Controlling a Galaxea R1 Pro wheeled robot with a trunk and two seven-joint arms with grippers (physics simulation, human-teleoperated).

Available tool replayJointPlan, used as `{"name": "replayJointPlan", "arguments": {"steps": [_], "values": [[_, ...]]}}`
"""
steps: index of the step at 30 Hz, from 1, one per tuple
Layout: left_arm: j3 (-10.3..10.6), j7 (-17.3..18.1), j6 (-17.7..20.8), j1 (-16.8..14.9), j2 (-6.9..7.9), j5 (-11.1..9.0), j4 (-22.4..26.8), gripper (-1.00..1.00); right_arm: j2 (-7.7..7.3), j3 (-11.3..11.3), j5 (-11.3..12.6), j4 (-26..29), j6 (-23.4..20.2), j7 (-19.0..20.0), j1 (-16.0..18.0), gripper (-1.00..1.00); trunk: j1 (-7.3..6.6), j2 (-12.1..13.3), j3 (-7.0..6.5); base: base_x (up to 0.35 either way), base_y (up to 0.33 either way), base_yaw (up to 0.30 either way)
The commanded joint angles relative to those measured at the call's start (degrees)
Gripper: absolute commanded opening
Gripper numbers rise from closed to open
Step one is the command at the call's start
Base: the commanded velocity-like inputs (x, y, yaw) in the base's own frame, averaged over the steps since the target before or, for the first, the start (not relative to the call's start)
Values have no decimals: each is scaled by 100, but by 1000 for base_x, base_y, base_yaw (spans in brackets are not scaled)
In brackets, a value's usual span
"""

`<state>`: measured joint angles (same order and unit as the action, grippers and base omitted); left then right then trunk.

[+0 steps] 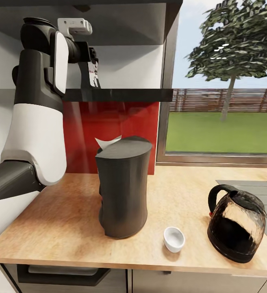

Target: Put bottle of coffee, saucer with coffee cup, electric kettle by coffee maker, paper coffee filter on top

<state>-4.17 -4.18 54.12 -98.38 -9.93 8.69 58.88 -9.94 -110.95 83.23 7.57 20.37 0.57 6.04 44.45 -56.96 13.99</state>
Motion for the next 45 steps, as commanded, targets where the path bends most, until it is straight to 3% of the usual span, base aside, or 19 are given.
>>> {"name": "replayJointPlan", "arguments": {"steps": [1, 16, 28, 29, 45], "values": [[-13, 13, 20, -6, -6, 33, 2, 100, -5, -38, 61, 14, 20, 6, 6, 100, 1, -5, 8, 0, 0, 0], [-13, 14, 20, -6, -6, 32, 2, 100, -6, -36, 61, 14, 20, 6, 9, 100, 1, -5, 8, 0, 0, 0], [8, -373, 45, -6, 49, 445, 17, 100, -7, -318, 61, 8, 20, 13, -22, 100, 1, -5, 8, 0, 0, 0], [7, -694, 46, -6, 46, 893, 15, 100, -7, -325, 61, 11, 20, 13, -23, 100, 1, -5, 8, 0, 0, 0], [-4, -700, 46, -6, 52, 906, -13, 100, -8, -331, 61, 10, 20, 11, -23, 100, 1, -5, 8, 93, 0, 0]]}}
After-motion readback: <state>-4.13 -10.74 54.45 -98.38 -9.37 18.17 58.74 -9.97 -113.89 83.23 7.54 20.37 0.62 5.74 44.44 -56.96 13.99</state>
